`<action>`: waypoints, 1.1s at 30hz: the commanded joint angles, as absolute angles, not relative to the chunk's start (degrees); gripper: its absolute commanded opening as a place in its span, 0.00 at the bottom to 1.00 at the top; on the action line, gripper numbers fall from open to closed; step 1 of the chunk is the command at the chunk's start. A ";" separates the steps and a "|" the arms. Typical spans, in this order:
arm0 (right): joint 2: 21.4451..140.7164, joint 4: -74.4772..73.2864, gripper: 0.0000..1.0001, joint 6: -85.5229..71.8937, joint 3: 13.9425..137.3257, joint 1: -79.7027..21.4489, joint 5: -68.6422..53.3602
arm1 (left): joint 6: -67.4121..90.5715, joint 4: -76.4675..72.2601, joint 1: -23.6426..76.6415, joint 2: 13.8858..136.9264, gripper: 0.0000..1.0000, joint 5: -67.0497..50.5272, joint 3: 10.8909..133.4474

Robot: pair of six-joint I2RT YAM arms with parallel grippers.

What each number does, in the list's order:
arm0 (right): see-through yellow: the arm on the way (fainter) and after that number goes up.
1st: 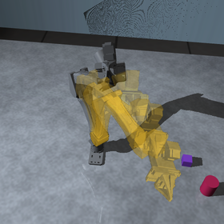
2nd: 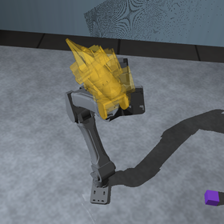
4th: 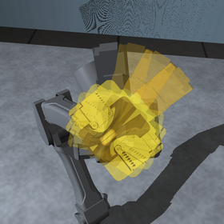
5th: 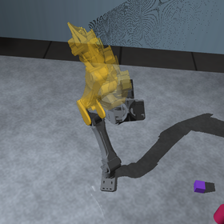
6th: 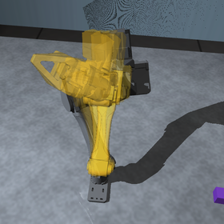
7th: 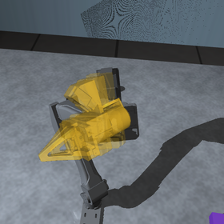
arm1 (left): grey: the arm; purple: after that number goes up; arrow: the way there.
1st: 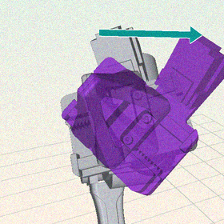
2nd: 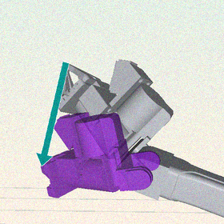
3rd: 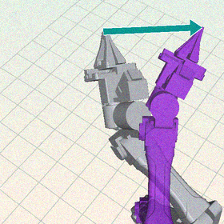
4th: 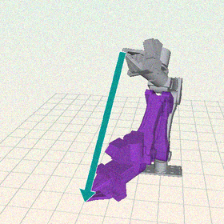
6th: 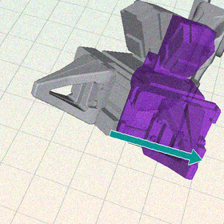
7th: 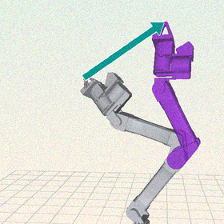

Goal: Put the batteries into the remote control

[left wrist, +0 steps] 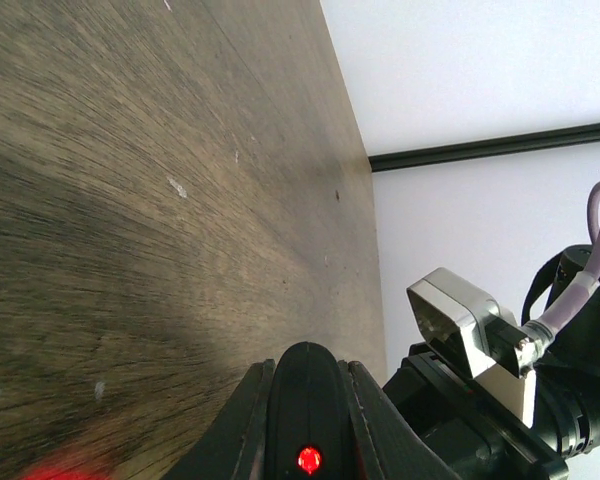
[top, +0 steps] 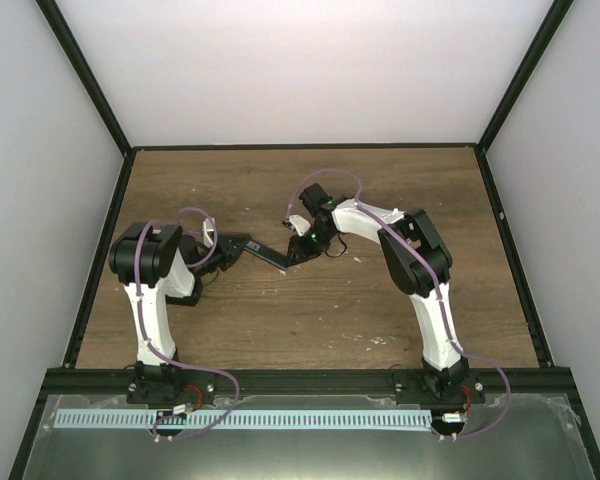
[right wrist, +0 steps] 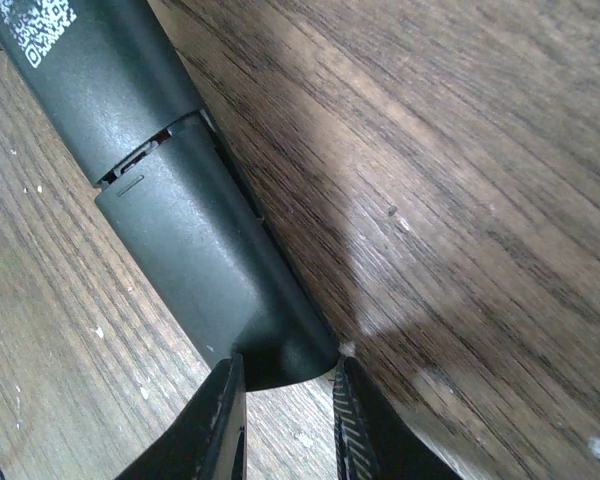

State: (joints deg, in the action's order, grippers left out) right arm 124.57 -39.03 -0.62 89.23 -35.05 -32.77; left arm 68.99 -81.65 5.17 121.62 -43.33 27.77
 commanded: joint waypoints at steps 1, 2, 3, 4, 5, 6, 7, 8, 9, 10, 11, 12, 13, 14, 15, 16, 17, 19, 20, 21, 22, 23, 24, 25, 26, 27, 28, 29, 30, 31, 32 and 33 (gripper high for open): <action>127.47 -38.12 0.18 -0.92 90.58 -35.73 -30.75 | 68.87 -79.44 6.76 124.80 0.01 -41.70 27.11; 127.59 -37.94 0.18 -0.96 90.68 -35.69 -30.87 | 68.85 -79.26 6.81 124.80 0.01 -41.74 27.15; 127.73 -37.82 0.18 -0.99 90.89 -35.68 -31.01 | 68.76 -79.11 6.85 124.72 0.01 -41.75 27.16; 127.97 -37.93 0.18 -1.02 91.18 -35.68 -31.15 | 68.70 -79.06 6.88 124.72 0.01 -41.81 27.11; 128.39 -38.29 0.18 -1.05 91.67 -35.68 -31.44 | 68.65 -79.10 6.93 124.72 0.01 -41.91 27.11; 128.67 -38.94 0.18 -1.03 92.41 -35.68 -31.61 | 68.57 -79.10 6.96 124.65 0.01 -42.00 27.06; 128.84 -39.30 0.18 -1.17 92.73 -35.68 -31.64 | 68.52 -79.01 7.04 124.52 0.01 -42.05 27.06; 128.88 -39.55 0.18 -1.25 93.00 -35.68 -31.65 | 68.21 -78.82 7.11 124.40 0.01 -42.16 27.10; 128.86 -39.92 0.18 -1.27 93.25 -35.73 -31.63 | 68.06 -78.55 7.09 124.12 0.01 -42.18 27.15; 128.83 -40.10 0.18 -1.38 93.37 -35.69 -31.35 | 67.80 -78.23 7.07 123.98 0.01 -42.19 27.16; 128.72 -40.36 0.18 -1.40 93.42 -35.68 -31.09 | 67.61 -77.78 7.11 123.87 0.01 -42.23 27.11; 128.45 -40.42 0.19 -1.33 93.26 -35.68 -30.74 | 67.49 -77.60 7.11 123.76 0.01 -42.27 27.19; 128.03 -40.34 0.20 -1.32 92.92 -35.68 -30.13 | 67.50 -77.60 7.05 123.75 0.01 -42.34 27.24; 127.39 -40.11 0.21 -1.32 92.44 -35.68 -29.67 | 67.50 -77.65 7.11 123.75 0.01 -42.36 27.19; 126.44 -39.74 0.23 -1.33 91.87 -35.64 -29.14 | 67.50 -77.61 7.12 123.67 0.01 -42.36 27.24; 125.68 -39.25 0.25 -1.40 91.24 -35.60 -28.63 | 67.42 -77.50 7.12 123.66 0.01 -42.43 27.32; 125.05 -38.74 0.28 -1.55 90.69 -35.57 -28.25 | 67.49 -77.44 7.05 123.62 0.01 -42.45 27.38; 124.23 -38.63 0.30 -1.75 90.59 -35.61 -27.66 | 67.37 -76.94 7.03 123.50 0.01 -42.54 27.64; 124.00 -38.70 0.31 -1.91 90.77 -35.58 -27.31 | 67.26 -76.86 7.03 123.42 0.01 -42.60 27.72; 123.86 -38.88 0.31 -2.01 90.99 -35.59 -26.94 | 67.25 -76.78 7.02 123.40 0.01 -42.62 27.76; 123.74 -39.02 0.32 -2.01 91.23 -35.56 -26.57 | 67.16 -76.61 7.02 123.40 0.01 -42.67 27.82; 123.61 -39.07 0.33 -1.98 91.41 -35.59 -26.33 | 67.15 -76.47 6.99 123.33 0.01 -42.69 27.86; 123.31 -39.04 0.33 -2.03 91.56 -35.64 -26.04 | 67.15 -76.31 7.03 123.31 0.01 -42.76 27.83; 123.08 -38.85 0.34 -2.08 91.61 -35.58 -25.94 | 67.08 -76.17 7.03 123.37 0.01 -42.80 27.93; 122.91 -38.71 0.35 -2.11 91.78 -35.59 -25.74 | 66.96 -76.19 7.03 123.37 0.01 -42.88 27.94; 122.88 -38.61 0.37 -2.12 91.98 -35.60 -25.51 | 66.91 -76.14 6.98 123.38 0.01 -42.96 27.89; 122.92 -38.51 0.39 -2.15 92.25 -35.61 -25.45 | 66.90 -76.10 6.96 123.40 0.01 -42.96 27.94; 123.14 -38.50 0.40 -2.09 92.71 -35.60 -25.26 | 66.93 -76.08 6.95 123.41 0.01 -43.04 27.97; 123.32 -38.45 0.41 -2.11 93.17 -35.60 -25.04 | 66.93 -76.06 6.88 123.43 0.01 -43.06 27.97; 123.66 -38.41 0.42 -2.03 93.69 -35.60 -25.04 | 66.97 -75.96 6.94 123.48 0.01 -43.13 28.08; 124.09 -38.41 0.42 -2.02 94.22 -35.60 -25.01 | 66.95 -75.90 6.94 123.47 0.01 -43.15 28.06; 124.47 -38.53 0.42 -1.93 94.79 -35.60 -25.02 | 66.84 -75.89 6.92 123.48 0.01 -43.20 28.12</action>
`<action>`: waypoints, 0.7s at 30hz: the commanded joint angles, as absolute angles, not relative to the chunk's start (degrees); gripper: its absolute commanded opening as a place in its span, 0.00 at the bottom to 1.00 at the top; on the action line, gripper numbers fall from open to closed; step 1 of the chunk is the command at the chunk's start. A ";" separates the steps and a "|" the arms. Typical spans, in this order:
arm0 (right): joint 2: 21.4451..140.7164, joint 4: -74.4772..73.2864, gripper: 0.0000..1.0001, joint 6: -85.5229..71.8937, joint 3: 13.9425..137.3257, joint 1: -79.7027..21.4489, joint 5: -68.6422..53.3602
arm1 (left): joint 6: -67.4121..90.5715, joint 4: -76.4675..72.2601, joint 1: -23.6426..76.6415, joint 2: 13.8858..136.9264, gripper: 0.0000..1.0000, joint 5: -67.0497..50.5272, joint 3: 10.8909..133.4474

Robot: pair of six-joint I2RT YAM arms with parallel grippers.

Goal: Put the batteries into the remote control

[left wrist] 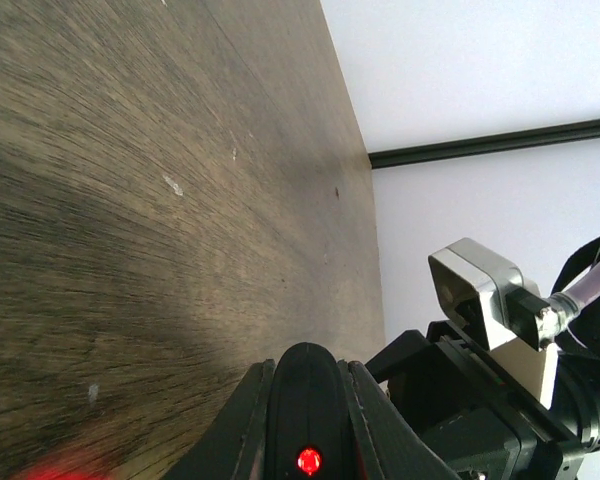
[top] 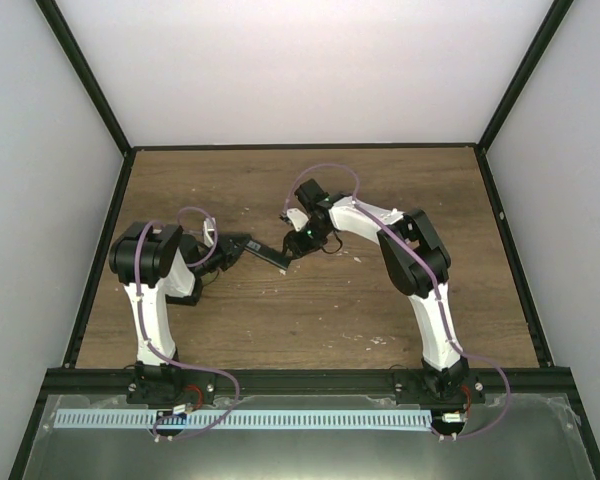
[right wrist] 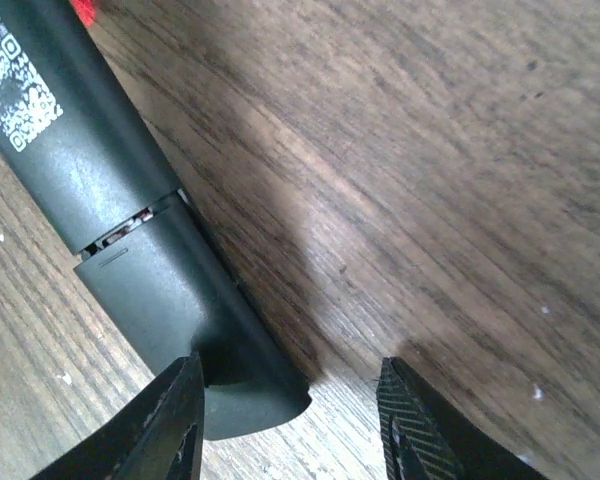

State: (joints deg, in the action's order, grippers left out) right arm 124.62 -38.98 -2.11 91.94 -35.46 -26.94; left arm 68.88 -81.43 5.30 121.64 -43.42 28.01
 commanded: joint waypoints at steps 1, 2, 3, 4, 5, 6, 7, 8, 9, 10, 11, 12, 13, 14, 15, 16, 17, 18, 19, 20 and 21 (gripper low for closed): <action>124.86 -38.88 0.42 -1.81 95.36 -35.60 -25.14 | 66.88 -75.85 6.92 123.49 0.01 -43.24 28.11; 125.15 -39.01 0.42 -1.81 95.77 -35.60 -25.28 | 66.84 -75.85 6.90 123.46 0.01 -43.32 28.17; 125.40 -39.02 0.42 -1.64 95.98 -35.61 -25.46 | 66.80 -75.77 6.86 123.48 0.01 -43.33 28.24; 125.56 -38.98 0.42 -1.59 96.16 -35.61 -25.64 | 66.86 -75.70 6.78 123.49 0.01 -43.37 28.29; 125.71 -39.02 0.42 -1.57 96.35 -35.60 -25.85 | 66.88 -75.68 6.79 123.49 0.01 -43.42 28.26; 125.84 -39.02 0.42 -1.54 96.47 -35.67 -26.20 | 66.88 -75.59 6.73 123.49 0.01 -43.42 28.34; 125.99 -39.08 0.42 -1.55 96.65 -35.68 -26.36 | 66.87 -75.59 6.76 123.56 0.01 -43.42 28.38; 126.11 -39.06 0.42 -1.53 96.74 -35.66 -26.56 | 66.77 -75.59 6.71 123.57 0.01 -43.42 28.43; 126.35 -39.19 0.42 -1.50 96.87 -35.76 -26.71 | 66.84 -75.54 6.75 123.60 0.01 -43.42 28.47; 126.45 -39.31 0.42 -1.38 97.04 -35.84 -26.79 | 66.81 -75.58 6.68 123.64 0.01 -43.42 28.44; 126.66 -39.43 0.42 -1.36 97.19 -35.92 -26.81 | 66.83 -75.59 6.65 123.66 0.01 -43.42 28.41; 126.84 -39.53 0.42 -1.24 97.35 -36.06 -26.85 | 66.82 -75.59 6.63 123.74 0.01 -43.41 28.46; 126.97 -39.67 0.42 -1.22 97.54 -36.16 -26.78 | 66.80 -75.65 6.67 123.75 0.01 -43.42 28.46; 127.06 -39.79 0.42 -1.19 97.70 -36.27 -26.73 | 66.80 -75.63 6.67 123.75 0.01 -43.42 28.47; 127.13 -39.74 0.42 -1.15 97.81 -36.42 -26.63 | 66.82 -75.59 6.69 123.75 0.01 -43.37 28.44; 127.17 -39.77 0.43 -1.07 98.02 -36.53 -26.58 | 66.82 -75.59 6.68 123.75 0.01 -43.41 28.47; 127.34 -39.81 0.43 -0.94 98.26 -36.70 -26.40 | 66.80 -75.59 6.68 123.67 0.01 -43.42 28.50; 127.46 -40.02 0.43 -0.80 98.57 -36.85 -26.14 | 66.83 -75.47 6.60 123.66 0.01 -43.46 28.49; 127.64 -40.26 0.43 -0.60 98.99 -37.04 -25.75 | 66.88 -75.34 6.59 123.66 0.01 -43.46 28.54; 127.91 -40.56 0.43 -0.43 99.45 -37.25 -25.34 | 66.87 -75.27 6.59 123.62 0.01 -43.42 28.61; 128.15 -40.93 0.43 -0.24 99.89 -37.46 -24.73 | 66.87 -75.17 6.59 123.59 0.01 -43.46 28.60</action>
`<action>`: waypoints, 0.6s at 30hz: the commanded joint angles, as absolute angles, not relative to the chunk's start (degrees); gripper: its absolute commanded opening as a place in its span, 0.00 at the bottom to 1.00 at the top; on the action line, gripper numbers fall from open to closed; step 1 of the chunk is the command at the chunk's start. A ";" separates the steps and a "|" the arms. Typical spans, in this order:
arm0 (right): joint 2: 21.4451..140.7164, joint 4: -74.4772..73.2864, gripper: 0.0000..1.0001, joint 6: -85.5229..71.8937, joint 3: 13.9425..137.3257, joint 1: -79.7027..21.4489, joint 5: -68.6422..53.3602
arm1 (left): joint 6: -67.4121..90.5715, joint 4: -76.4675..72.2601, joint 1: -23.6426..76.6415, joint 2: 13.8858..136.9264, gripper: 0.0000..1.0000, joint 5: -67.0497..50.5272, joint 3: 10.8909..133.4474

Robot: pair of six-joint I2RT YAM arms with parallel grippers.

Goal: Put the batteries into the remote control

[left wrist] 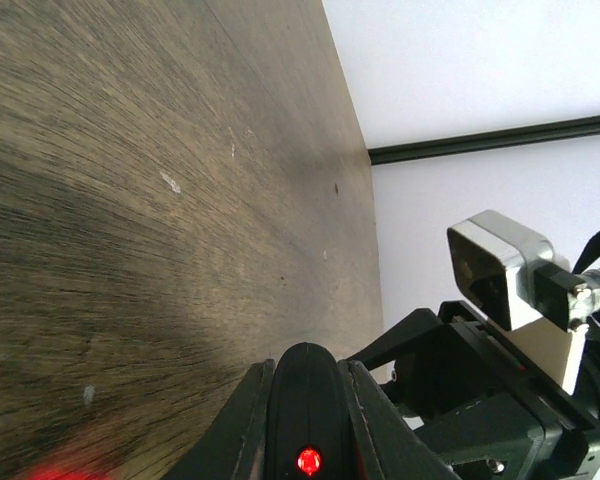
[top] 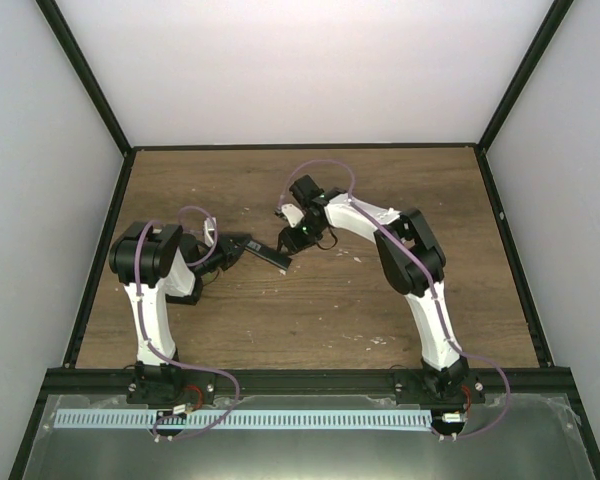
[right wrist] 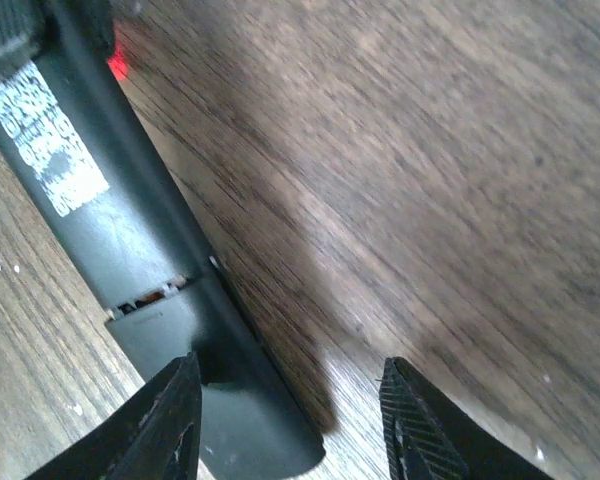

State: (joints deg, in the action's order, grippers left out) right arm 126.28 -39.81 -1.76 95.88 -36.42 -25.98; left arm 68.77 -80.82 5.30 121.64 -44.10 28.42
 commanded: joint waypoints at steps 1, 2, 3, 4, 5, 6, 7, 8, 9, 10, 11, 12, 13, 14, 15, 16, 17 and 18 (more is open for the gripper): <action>128.33 -41.17 0.43 -0.04 100.26 -37.71 -24.32 | 66.74 -75.05 6.59 123.65 0.01 -43.50 28.72; 128.46 -41.37 0.43 0.13 100.65 -37.89 -24.12 | 66.73 -74.98 6.57 123.62 0.01 -43.51 28.77; 128.49 -41.44 0.43 0.24 100.82 -38.10 -23.89 | 66.75 -74.90 6.59 123.66 0.01 -43.56 28.76; 128.50 -41.46 0.43 0.40 101.04 -38.33 -23.66 | 66.77 -74.81 6.57 123.66 0.01 -43.59 28.82; 128.54 -41.46 0.43 0.47 101.18 -38.47 -23.60 | 66.75 -74.80 6.59 123.67 0.01 -43.55 28.83; 128.58 -41.56 0.42 0.56 101.31 -38.77 -23.46 | 66.69 -74.80 6.53 123.66 0.01 -43.63 28.89; 128.65 -41.69 0.41 0.67 101.46 -38.90 -23.31 | 66.63 -74.72 6.54 123.66 0.01 -43.68 28.89; 128.75 -42.00 0.39 0.81 101.63 -39.05 -23.16 | 66.69 -74.73 6.49 123.66 0.01 -43.68 28.86; 128.90 -42.27 0.38 0.95 101.76 -39.17 -23.02 | 66.66 -74.71 6.46 123.66 0.01 -43.76 28.86; 129.00 -42.49 0.37 1.14 101.85 -39.26 -22.83 | 66.70 -74.71 6.49 123.66 0.01 -43.77 28.88; 129.02 -42.68 0.36 1.23 101.79 -39.40 -22.55 | 66.63 -74.66 6.49 123.66 0.01 -43.77 28.79; 129.10 -42.78 0.36 1.31 101.79 -39.46 -22.24 | 66.60 -74.71 6.50 123.66 0.01 -43.82 28.80; 129.15 -42.92 0.35 1.45 101.78 -39.53 -22.04 | 66.60 -74.71 6.44 123.66 0.01 -43.83 28.77; 129.19 -42.97 0.34 1.38 101.78 -39.55 -21.99 | 66.61 -74.76 6.42 123.71 0.01 -43.85 28.82; 129.26 -43.05 0.34 1.49 101.78 -39.55 -21.92 | 66.59 -74.79 6.39 123.74 0.01 -43.86 28.85; 129.39 -43.19 0.32 1.52 101.79 -39.63 -21.87 | 66.66 -74.79 6.41 123.82 0.01 -43.93 28.85; 129.46 -43.28 0.32 1.55 101.81 -39.64 -21.73 | 66.66 -74.86 6.39 123.83 0.01 -43.90 28.85; 129.54 -43.32 0.31 1.66 101.72 -39.64 -21.71 | 66.69 -74.86 6.35 123.84 0.01 -43.98 28.84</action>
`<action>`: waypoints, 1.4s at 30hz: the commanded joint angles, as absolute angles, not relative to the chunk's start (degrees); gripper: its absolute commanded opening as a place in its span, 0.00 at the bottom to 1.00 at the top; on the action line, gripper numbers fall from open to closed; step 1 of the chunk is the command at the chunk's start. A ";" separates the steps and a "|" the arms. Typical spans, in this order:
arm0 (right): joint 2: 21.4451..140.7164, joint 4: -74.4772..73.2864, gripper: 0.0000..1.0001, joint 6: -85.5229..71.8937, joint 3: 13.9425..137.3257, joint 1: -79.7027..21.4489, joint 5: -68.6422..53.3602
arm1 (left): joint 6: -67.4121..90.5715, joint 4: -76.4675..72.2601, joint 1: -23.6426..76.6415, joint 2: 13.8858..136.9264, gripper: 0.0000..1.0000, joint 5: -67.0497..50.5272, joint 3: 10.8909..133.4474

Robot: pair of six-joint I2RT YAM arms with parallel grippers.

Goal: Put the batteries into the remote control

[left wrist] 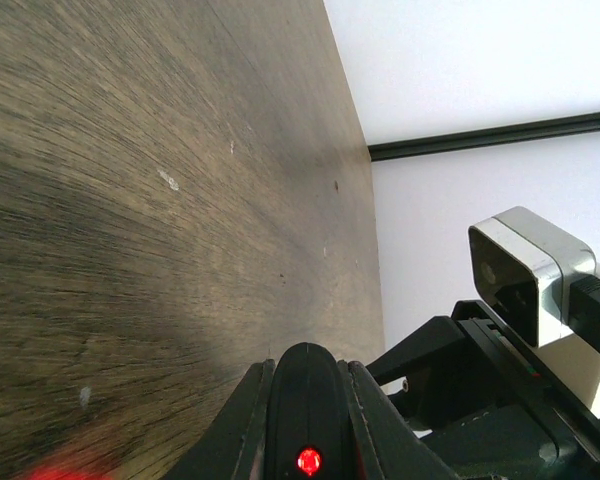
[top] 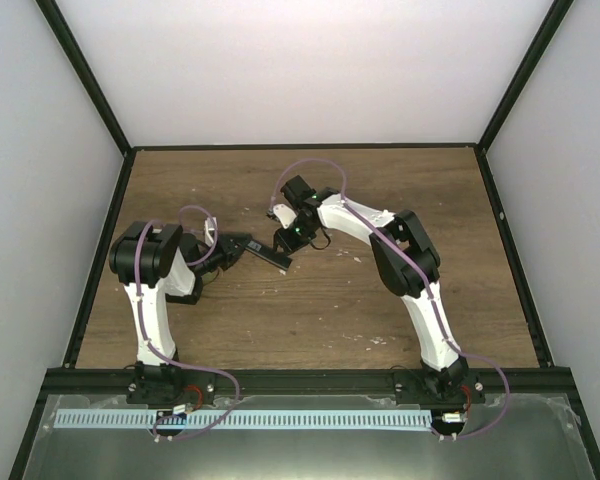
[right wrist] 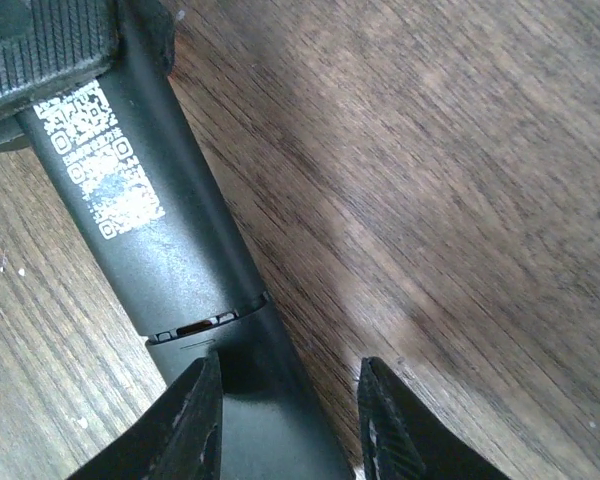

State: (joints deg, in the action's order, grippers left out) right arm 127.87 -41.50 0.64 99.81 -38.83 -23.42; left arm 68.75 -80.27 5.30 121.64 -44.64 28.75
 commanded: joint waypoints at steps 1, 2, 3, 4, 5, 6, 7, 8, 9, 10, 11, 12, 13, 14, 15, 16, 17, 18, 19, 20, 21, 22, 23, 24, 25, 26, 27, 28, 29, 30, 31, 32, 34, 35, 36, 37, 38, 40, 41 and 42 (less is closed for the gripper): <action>129.64 -43.41 0.30 1.57 101.69 -39.67 -21.64 | 66.65 -74.88 6.32 123.91 0.01 -44.03 28.87; 129.72 -43.49 0.28 1.66 101.63 -39.71 -21.50 | 66.62 -74.86 6.33 123.91 0.01 -44.03 28.83; 129.79 -43.57 0.26 1.66 101.54 -39.72 -21.51 | 66.63 -74.95 6.25 123.95 0.01 -44.03 28.78; 129.81 -43.63 0.25 1.72 101.45 -39.73 -21.46 | 66.71 -74.97 6.26 124.01 0.01 -44.03 28.79; 129.88 -43.68 0.24 1.68 101.36 -39.77 -21.40 | 66.74 -74.97 6.18 123.98 0.01 -44.03 28.75; 129.90 -43.74 0.22 1.67 101.20 -39.81 -21.25 | 66.74 -75.05 6.16 123.93 0.01 -44.03 28.74; 129.90 -43.69 0.21 1.67 100.98 -39.79 -21.19 | 66.72 -75.06 6.15 123.93 0.01 -44.01 28.72; 129.90 -43.63 0.20 1.67 100.80 -39.84 -21.24 | 66.75 -75.06 6.15 123.93 0.01 -43.93 28.60; 129.83 -43.49 0.19 1.71 100.39 -39.90 -21.32 | 66.77 -75.06 6.15 123.93 0.01 -43.94 28.57; 129.86 -43.24 0.18 1.72 100.11 -39.90 -21.37 | 66.78 -75.07 6.15 123.91 0.01 -43.95 28.63; 129.82 -42.85 0.18 1.65 99.77 -39.90 -21.51 | 66.78 -75.06 6.15 123.92 0.01 -43.88 28.52; 129.82 -42.48 0.18 1.68 99.49 -39.90 -21.73 | 66.87 -75.12 6.15 123.93 0.01 -43.86 28.55; 129.88 -42.14 0.18 1.71 99.28 -39.90 -22.05 | 66.86 -75.14 6.15 123.93 0.01 -43.86 28.49; 129.97 -41.72 0.18 1.60 99.10 -39.89 -22.43 | 66.80 -75.16 6.14 123.93 0.01 -43.86 28.46; 130.05 -41.21 0.18 1.60 98.94 -39.90 -22.83 | 66.82 -75.22 6.14 123.93 0.01 -43.86 28.53; 130.27 -40.88 0.18 1.54 98.99 -39.90 -23.30 | 66.82 -75.23 6.14 123.90 0.01 -43.86 28.48; 130.59 -40.50 0.18 1.58 99.12 -39.90 -23.68 | 66.93 -75.21 6.08 123.92 0.01 -43.85 28.48; 130.79 -40.19 0.17 1.59 99.30 -39.90 -23.90 | 66.94 -75.30 6.13 123.93 0.01 -43.81 28.45; 131.17 -40.03 0.17 1.61 99.50 -39.90 -24.08 | 66.90 -75.36 6.15 123.93 0.01 -43.85 28.43; 131.51 -39.85 0.17 1.62 99.76 -39.90 -24.18 | 66.91 -75.33 6.15 123.93 0.01 -43.83 28.47; 131.83 -39.63 0.16 1.66 99.95 -39.90 -24.38 | 66.96 -75.37 6.15 123.93 0.01 -43.85 28.43; 132.10 -39.42 0.16 1.73 100.21 -39.95 -24.55 | 66.99 -75.38 6.15 123.93 0.01 -43.86 28.41; 132.37 -39.30 0.16 1.77 100.38 -39.91 -24.60 | 66.98 -75.41 6.15 123.88 0.01 -43.86 28.49; 132.63 -39.27 0.16 1.76 100.70 -39.90 -24.59 | 67.01 -75.33 6.13 123.92 0.01 -43.80 28.51; 132.75 -39.21 0.16 1.83 100.86 -39.90 -24.65 | 67.09 -75.40 6.14 123.97 0.01 -43.85 28.54; 132.75 -39.09 0.16 1.81 100.97 -39.90 -24.69 | 67.14 -75.41 6.11 123.93 0.01 -43.86 28.62; 132.68 -38.87 0.16 1.74 100.92 -39.90 -24.62 | 67.15 -75.41 6.15 123.93 0.01 -43.86 28.58; 132.52 -38.47 0.16 1.68 100.76 -39.90 -24.82 | 67.15 -75.41 6.14 124.00 0.01 -43.86 28.61; 132.46 -38.17 0.16 1.48 100.71 -39.90 -25.13 | 67.09 -75.41 6.11 124.01 0.01 -43.86 28.68; 132.39 -37.95 0.16 1.35 100.74 -39.90 -25.45 | 67.14 -75.41 6.15 124.01 0.01 -43.86 28.67; 132.37 -37.56 0.16 1.20 100.73 -39.90 -25.64 | 67.18 -75.41 6.15 124.01 0.01 -43.86 28.67; 132.24 -37.34 0.16 1.10 100.87 -39.86 -25.64 | 67.21 -75.41 6.15 124.08 0.01 -43.86 28.72; 131.19 -36.72 0.16 0.62 100.81 -39.90 -25.20 | 67.22 -75.41 6.15 124.10 0.01 -43.86 28.73; 130.37 -36.47 0.16 0.32 100.55 -39.90 -24.76 | 67.29 -75.41 6.15 124.10 0.01 -43.86 28.82; 129.43 -36.40 0.16 0.06 100.24 -39.90 -24.03 | 67.29 -75.41 6.15 124.06 0.01 -43.86 28.82; 128.27 -36.12 0.18 -0.37 99.62 -39.84 -22.89 | 67.24 -75.33 6.14 124.01 0.01 -43.93 28.90; 127.12 -35.78 0.19 -0.69 98.87 -39.77 -22.32 | 67.30 -75.25 6.15 124.01 0.01 -43.94 28.86; 124.43 -35.24 0.24 -2.31 97.35 -39.41 -21.81 | 67.16 -75.00 6.15 123.93 0.01 -44.03 28.97; 123.24 -35.09 0.27 -3.31 96.70 -39.19 -21.76 | 67.15 -74.92 6.15 123.84 0.01 -44.11 28.98; 121.94 -35.13 0.30 -4.31 96.00 -38.86 -21.86 | 67.07 -74.84 6.15 123.76 0.01 -44.12 29.08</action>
State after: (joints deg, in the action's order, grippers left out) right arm 127.02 -38.48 -0.95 98.15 -38.87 -24.27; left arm 69.19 -80.16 5.30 121.64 -44.42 28.82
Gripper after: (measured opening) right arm 0.252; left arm 0.140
